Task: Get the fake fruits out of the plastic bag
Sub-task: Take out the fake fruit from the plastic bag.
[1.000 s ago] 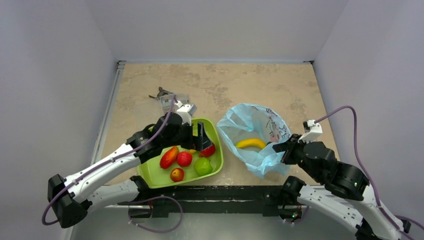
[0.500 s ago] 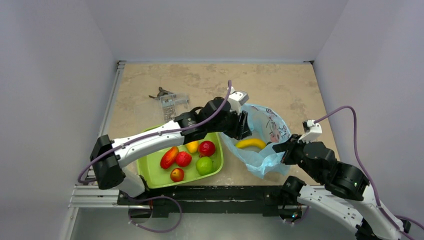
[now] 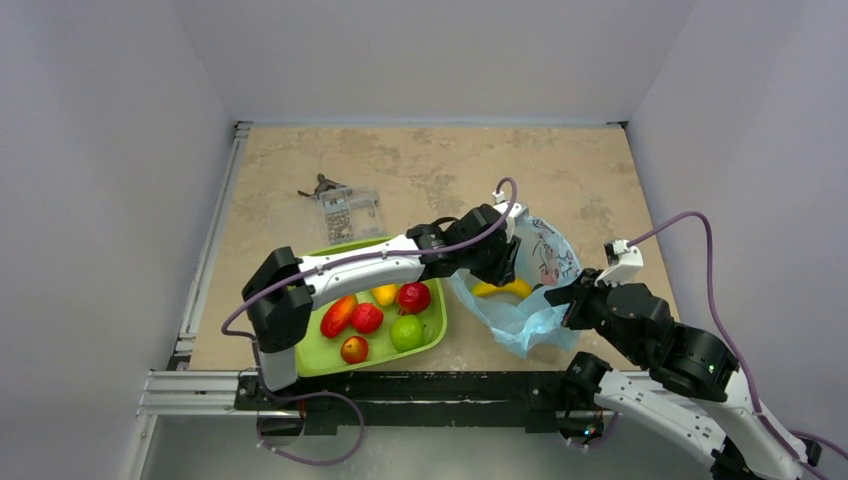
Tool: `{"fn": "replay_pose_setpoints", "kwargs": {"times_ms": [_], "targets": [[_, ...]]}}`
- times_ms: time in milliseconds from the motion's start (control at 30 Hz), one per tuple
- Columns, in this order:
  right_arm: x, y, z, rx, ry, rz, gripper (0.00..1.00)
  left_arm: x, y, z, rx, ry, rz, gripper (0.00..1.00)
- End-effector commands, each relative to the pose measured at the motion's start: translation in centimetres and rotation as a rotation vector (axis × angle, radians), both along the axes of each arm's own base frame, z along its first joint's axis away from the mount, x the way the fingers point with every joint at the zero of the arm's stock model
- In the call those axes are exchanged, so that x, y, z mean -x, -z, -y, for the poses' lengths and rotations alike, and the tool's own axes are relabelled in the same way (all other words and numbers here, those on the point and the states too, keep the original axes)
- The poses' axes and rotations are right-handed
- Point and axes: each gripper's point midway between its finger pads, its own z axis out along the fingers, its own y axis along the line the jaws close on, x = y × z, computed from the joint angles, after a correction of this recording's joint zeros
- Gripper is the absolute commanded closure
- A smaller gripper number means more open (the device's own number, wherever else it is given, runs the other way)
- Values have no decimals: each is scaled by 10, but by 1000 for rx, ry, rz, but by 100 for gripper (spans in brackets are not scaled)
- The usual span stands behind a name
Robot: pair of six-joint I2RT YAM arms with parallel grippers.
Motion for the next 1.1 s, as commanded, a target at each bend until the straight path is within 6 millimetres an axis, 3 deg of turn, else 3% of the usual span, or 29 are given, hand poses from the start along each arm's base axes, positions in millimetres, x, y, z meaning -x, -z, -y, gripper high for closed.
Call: {"fn": "replay_pose_setpoints", "kwargs": {"times_ms": [0, 233, 500, 900, 1067], "targets": [[-4, -8, -2, -22, -2, 37, 100, -11, 5, -2, -57, -32, 45, 65], [-4, -7, -3, -19, -2, 34, 100, -20, 50, -18, -211, -57, 59, 52], [-5, -6, -3, -13, 1, 29, 100, -30, 85, -24, -332, -61, 82, 38], [-5, -6, -3, -12, 0, 28, 100, -19, 134, -21, -345, -68, -15, 46], [-4, -6, -3, -17, -3, 30, 100, -17, 147, -25, -375, -75, -30, 59]]}}
